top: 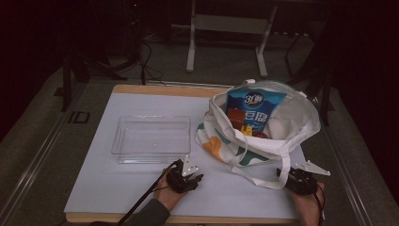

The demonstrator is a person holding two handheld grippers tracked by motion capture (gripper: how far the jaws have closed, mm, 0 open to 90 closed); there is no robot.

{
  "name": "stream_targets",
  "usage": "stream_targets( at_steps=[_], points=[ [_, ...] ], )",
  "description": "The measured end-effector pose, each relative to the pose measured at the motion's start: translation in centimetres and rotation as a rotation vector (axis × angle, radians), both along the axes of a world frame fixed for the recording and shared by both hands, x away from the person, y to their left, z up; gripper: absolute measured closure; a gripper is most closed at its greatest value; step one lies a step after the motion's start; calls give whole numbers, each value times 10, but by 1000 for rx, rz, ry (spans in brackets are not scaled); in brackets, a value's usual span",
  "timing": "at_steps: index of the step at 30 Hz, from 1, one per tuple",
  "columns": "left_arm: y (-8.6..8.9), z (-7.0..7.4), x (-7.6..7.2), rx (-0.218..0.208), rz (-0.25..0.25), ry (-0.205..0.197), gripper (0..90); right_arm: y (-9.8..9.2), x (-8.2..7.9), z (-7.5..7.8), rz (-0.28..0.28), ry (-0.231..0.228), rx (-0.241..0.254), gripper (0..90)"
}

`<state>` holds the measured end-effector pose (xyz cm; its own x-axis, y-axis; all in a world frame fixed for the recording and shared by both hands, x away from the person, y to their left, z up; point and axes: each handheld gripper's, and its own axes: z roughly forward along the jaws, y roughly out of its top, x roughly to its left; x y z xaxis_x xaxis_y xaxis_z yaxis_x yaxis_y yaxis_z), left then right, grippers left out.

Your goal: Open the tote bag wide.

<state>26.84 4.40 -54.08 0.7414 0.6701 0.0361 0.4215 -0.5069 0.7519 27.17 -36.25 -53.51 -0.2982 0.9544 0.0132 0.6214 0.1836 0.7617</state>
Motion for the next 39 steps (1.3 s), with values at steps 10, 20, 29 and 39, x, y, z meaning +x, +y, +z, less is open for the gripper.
stream_targets(
  at_steps=[10,20,29,39],
  points=[
    [0,0,0,2,10,-2,570,1,2,4,28,-10,-13,606],
    [-1,0,-1,11,0,-15,572,-1,0,13,41,-23,25,622],
    [-2,1,-5,22,-23,-45,579,-6,-4,26,57,-45,82,630],
    [6,11,-6,-21,-61,-43,648,-1,-6,35,109,0,80,536]
  ],
)
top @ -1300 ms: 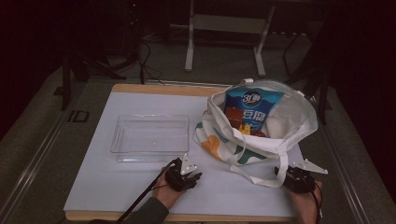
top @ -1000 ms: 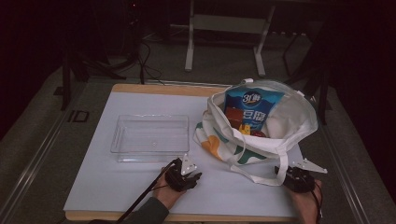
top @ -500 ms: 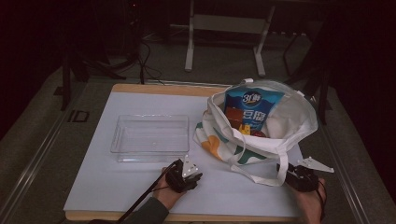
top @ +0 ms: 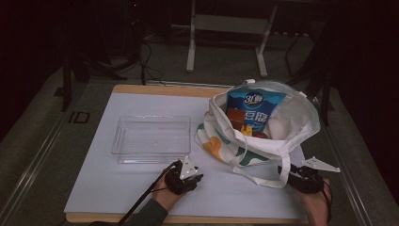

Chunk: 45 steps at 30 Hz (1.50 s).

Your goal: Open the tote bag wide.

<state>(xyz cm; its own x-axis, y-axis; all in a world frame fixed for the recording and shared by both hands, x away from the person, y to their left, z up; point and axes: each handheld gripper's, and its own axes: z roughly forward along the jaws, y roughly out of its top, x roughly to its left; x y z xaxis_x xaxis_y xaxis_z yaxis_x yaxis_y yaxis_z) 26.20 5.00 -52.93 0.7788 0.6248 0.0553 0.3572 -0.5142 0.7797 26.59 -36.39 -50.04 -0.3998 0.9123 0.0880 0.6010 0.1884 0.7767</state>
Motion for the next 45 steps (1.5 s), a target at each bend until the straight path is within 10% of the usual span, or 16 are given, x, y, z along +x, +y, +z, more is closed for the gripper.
stream_targets(
  at_steps=[28,45],
  points=[
    [8,54,8,-106,-93,7,639,-9,-2,44,-99,-102,140,574],
    [7,110,48,-78,-109,-143,614,-7,21,46,-113,-118,174,733]
  ],
)
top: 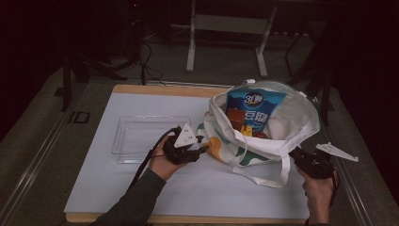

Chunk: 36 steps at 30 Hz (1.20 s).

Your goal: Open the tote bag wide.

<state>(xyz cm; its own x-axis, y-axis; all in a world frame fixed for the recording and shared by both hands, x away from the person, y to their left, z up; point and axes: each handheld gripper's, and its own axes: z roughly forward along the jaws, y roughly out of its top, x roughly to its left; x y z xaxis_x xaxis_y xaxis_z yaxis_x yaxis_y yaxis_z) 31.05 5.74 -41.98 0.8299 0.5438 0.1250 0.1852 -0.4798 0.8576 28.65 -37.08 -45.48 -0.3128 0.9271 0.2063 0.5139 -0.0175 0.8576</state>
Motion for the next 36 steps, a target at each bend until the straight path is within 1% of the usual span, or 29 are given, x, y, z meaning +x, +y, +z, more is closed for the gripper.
stream_targets(
  at_steps=[1,2,3,4,5,6,7,8,9,10,12,13,16,18,19,20,21,22,23,24,25,26,28,30,31,32,34,36],
  points=[
    [1,4,4,1,3,-10,614,0,1,0,6,-6,-3,761],
    [1,8,8,3,8,-18,619,0,1,1,3,-10,-2,819],
    [2,14,18,12,21,-32,624,-1,1,1,0,-11,9,844],
    [2,14,18,12,21,-32,633,-1,1,1,0,-11,9,844],
    [1,16,23,26,32,-48,640,-1,1,1,2,-19,19,875],
    [0,19,34,47,71,-58,648,-1,0,1,2,-24,17,879],
    [0,19,34,47,71,-58,662,-1,0,1,2,-24,17,879],
    [-3,21,46,55,93,-49,677,1,0,1,-2,-32,8,882],
    [-3,21,46,55,93,-49,694,1,0,1,-2,-32,8,882],
    [-5,22,51,68,102,-50,706,2,-1,2,-6,-33,8,883],
    [-11,23,62,97,117,-48,697,2,-2,3,-5,-38,2,883],
    [-11,23,62,97,117,-48,678,2,-2,3,-5,-38,2,883],
    [-17,23,71,111,136,-38,677,3,-3,4,-4,-45,2,883],
    [-20,21,77,109,145,-35,679,3,-3,4,-4,-48,1,883],
    [-23,19,84,110,130,-33,678,3,-3,4,-3,-49,3,883],
    [-23,19,84,110,130,-33,688,3,-3,4,-3,-49,3,883],
    [-24,18,87,105,125,-29,688,3,-4,4,-4,-50,4,883],
    [-25,17,90,94,123,-17,710,4,-4,4,-4,-50,4,883],
    [-25,17,93,79,110,-6,758,4,-5,4,-1,-52,8,884],
    [-25,17,93,79,110,-6,799,4,-5,5,6,-54,25,885],
    [-28,19,94,73,114,-12,847,3,-5,6,12,-62,66,886],
    [-29,21,94,80,112,-14,855,3,-5,7,11,-64,70,886],
    [-29,24,94,81,111,-17,866,5,-6,10,9,-72,75,887],
    [-27,27,95,71,118,-9,867,7,-7,12,12,-82,64,887],
    [-26,27,96,73,125,-4,867,8,-7,13,13,-84,64,887],
    [-26,27,98,75,134,3,867,9,-8,15,15,-90,62,887],
    [-24,24,102,74,143,30,866,11,-8,16,17,-91,60,887],
    [-25,20,105,77,146,52,865,14,-7,16,21,-86,41,887]
  ],
)
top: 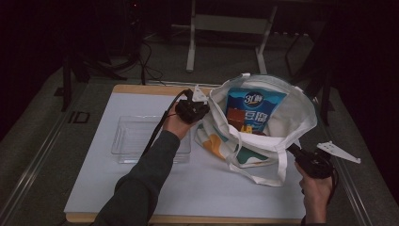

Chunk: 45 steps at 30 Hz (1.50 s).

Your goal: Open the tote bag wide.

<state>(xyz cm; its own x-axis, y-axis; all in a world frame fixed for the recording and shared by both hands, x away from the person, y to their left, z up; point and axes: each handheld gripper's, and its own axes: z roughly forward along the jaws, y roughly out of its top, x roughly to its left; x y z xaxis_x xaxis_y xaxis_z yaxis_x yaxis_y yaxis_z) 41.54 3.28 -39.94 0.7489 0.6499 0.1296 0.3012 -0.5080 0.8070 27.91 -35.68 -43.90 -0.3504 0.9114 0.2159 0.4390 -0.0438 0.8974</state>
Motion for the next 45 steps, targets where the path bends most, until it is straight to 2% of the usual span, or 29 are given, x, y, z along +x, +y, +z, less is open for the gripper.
stream_targets(
  at_steps=[5,8,14,17,18,20,23,27,32,35,37,40,43,45],
  points=[
    [-5,-14,9,17,-2,38,854,6,4,-6,-2,21,-56,886],
    [-8,-23,14,16,7,66,853,7,7,-12,-7,38,-55,886],
    [-14,-39,16,41,10,101,850,11,11,-23,-6,66,-88,885],
    [-16,-44,16,57,11,114,850,13,12,-26,-1,73,-88,885],
    [-17,-50,17,67,13,123,850,13,13,-28,3,76,-87,884],
    [-17,-56,18,52,20,144,855,15,15,-33,7,87,-100,884],
    [-18,-61,20,55,23,159,858,16,16,-37,7,103,-104,884],
    [-20,-63,20,63,21,166,863,18,20,-47,7,133,-127,885],
    [-25,-66,19,94,22,171,870,22,24,-58,3,174,-159,885],
    [-28,-70,20,103,24,188,870,22,27,-66,-11,209,-175,886],
    [-29,-70,19,101,20,189,868,20,28,-70,-13,224,-168,885],
    [-25,-68,19,89,26,192,845,17,27,-69,-9,221,-151,870],
    [-18,-63,19,68,28,190,783,14,26,-64,-2,213,-145,778],
    [-13,-59,17,54,31,187,748,11,24,-61,3,203,-141,746]
  ],
)
